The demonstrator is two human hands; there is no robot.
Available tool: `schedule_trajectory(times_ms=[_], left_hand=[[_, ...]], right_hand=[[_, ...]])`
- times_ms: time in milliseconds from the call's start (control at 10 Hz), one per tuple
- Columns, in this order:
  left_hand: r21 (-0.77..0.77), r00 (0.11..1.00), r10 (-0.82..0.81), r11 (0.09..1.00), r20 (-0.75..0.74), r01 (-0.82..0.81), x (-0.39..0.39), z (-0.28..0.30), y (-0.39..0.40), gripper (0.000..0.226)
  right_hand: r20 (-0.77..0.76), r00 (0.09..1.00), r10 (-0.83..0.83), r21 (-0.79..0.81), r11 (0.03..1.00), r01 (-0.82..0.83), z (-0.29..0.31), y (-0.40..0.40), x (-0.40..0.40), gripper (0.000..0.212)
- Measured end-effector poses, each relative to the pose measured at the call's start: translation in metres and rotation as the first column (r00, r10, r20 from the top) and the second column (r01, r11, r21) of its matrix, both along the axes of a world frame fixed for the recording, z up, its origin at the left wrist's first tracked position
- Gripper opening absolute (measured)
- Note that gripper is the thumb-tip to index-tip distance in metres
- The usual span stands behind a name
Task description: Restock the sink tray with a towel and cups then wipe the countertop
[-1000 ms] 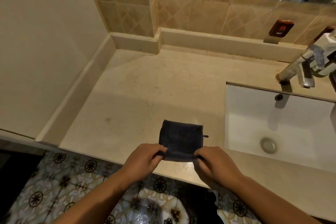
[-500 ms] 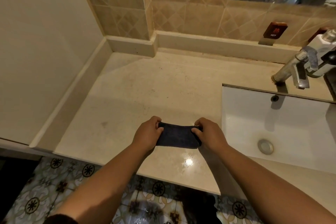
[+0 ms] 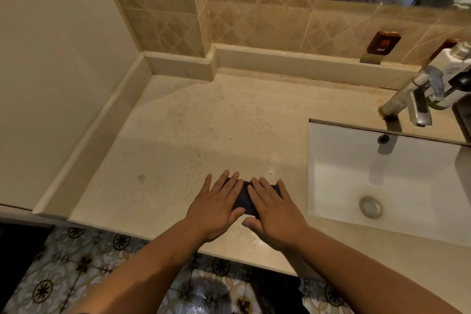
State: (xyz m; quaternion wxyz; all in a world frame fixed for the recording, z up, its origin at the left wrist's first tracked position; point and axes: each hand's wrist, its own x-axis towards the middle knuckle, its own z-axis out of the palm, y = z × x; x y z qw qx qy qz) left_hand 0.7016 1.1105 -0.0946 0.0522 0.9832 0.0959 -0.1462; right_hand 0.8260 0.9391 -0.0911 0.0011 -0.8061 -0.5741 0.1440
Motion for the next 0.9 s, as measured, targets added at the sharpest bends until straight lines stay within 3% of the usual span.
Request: schedule_trajectory(times_ms=[300,600,900], left_hand=[[0.025,0.999,-0.006,1.000,0.032,0.005,-0.014,-0.001,-0.003,0.076],[-0.006,1.000,0.020,1.000,0.008,-0.020,-0.013,-0.002,-0.003,0.074],[-0.031,0.995,0.097,0.995,0.005,-0.097,-0.007,0.047,0.009,0.086]], right_hand=[[0.007,0.996,-0.089,0.026,0.996,0.088,0.003,-0.005,-0.012,0.089],[0.037,0.996,-0.078,-0.047,0.996,0.080,-0.003,-0.007,-0.008,0.090],[0.021,0.994,-0.104,-0.025,0.994,0.105,0.047,0.009,0.011,0.097]])
